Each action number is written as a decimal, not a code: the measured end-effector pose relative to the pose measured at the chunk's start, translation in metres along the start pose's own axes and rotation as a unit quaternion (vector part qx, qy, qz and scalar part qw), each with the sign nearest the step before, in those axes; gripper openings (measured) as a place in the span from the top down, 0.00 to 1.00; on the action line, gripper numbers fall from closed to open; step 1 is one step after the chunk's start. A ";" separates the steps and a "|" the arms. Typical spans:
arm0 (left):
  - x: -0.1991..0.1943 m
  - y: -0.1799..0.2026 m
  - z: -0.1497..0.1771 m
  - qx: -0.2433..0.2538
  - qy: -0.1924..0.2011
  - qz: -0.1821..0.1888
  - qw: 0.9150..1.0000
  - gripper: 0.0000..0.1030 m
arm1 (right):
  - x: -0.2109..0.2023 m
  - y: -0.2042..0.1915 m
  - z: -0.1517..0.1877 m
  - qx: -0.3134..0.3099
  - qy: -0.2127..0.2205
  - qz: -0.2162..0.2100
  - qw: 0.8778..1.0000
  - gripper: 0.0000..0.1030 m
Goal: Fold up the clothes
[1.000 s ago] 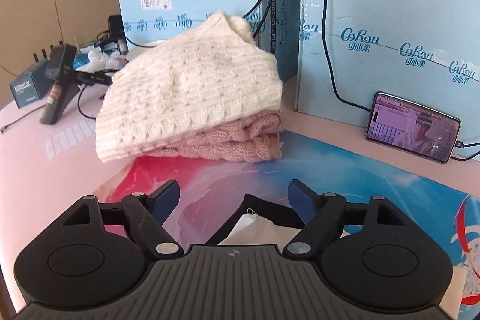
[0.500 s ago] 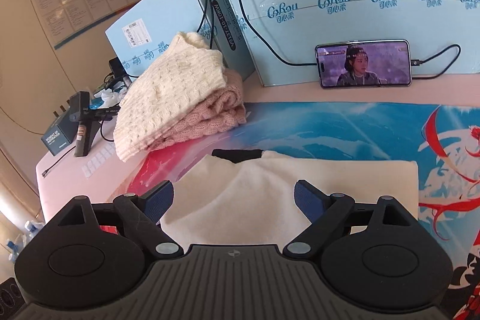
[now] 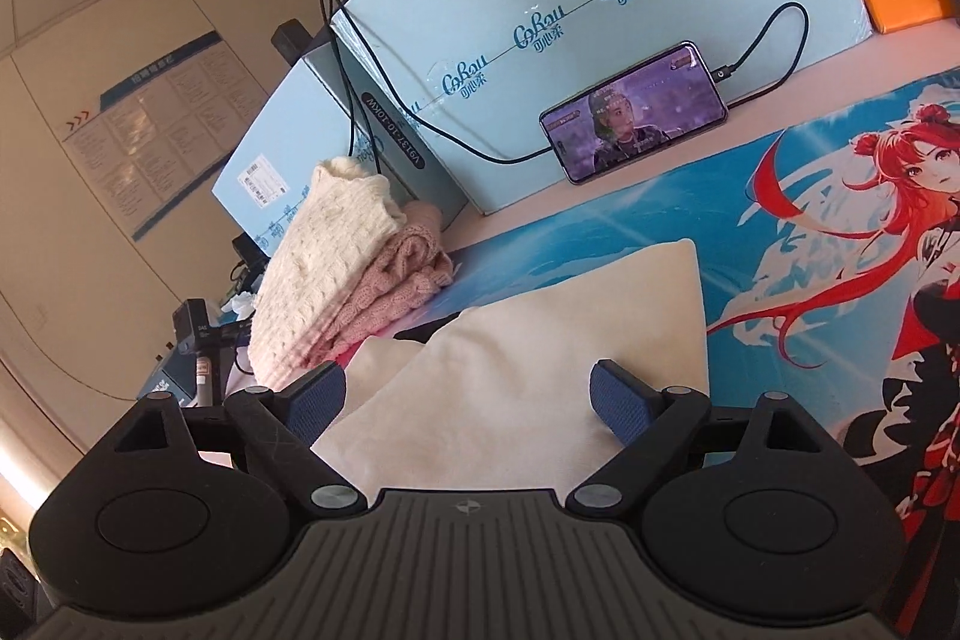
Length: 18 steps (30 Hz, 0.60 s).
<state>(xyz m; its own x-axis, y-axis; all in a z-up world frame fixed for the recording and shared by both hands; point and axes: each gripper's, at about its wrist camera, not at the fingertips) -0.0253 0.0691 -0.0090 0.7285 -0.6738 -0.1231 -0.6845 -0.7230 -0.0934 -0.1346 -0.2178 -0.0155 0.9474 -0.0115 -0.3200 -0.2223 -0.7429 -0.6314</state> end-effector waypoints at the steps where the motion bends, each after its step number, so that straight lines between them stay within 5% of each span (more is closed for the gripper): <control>1: 0.013 0.002 -0.007 0.011 0.001 0.019 1.000 0.12 | -0.001 0.000 0.000 0.001 0.001 -0.001 1.000 0.14; 4: 0.058 0.018 -0.017 0.054 -0.019 0.073 0.996 0.10 | -0.004 0.001 0.000 0.001 0.005 -0.003 1.000 0.12; 8: 0.120 0.036 -0.009 0.117 -0.111 0.137 0.977 0.09 | -0.004 0.003 0.001 0.005 0.001 -0.003 1.000 0.11; 11: 0.144 0.037 0.004 0.150 -0.142 0.097 0.974 0.08 | -0.004 0.003 0.000 0.003 -0.001 -0.002 1.000 0.11; 18: 0.167 0.002 0.007 0.109 -0.179 -0.021 0.978 0.08 | 0.002 0.001 0.004 -0.010 -0.013 0.012 1.000 0.10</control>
<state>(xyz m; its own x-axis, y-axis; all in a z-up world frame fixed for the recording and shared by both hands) 0.0950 -0.0434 -0.0364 0.7273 -0.5194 -0.4487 -0.6715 -0.6735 -0.3090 -0.1341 -0.2162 -0.0193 0.9354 -0.0116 -0.3534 -0.2396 -0.7557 -0.6095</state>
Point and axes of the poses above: each gripper's, at about its wrist camera, not at the fingertips, and x roughly the way its jaws point, y to its right, z to its underside, and after that the axes turned 3 degrees about y, right-handed
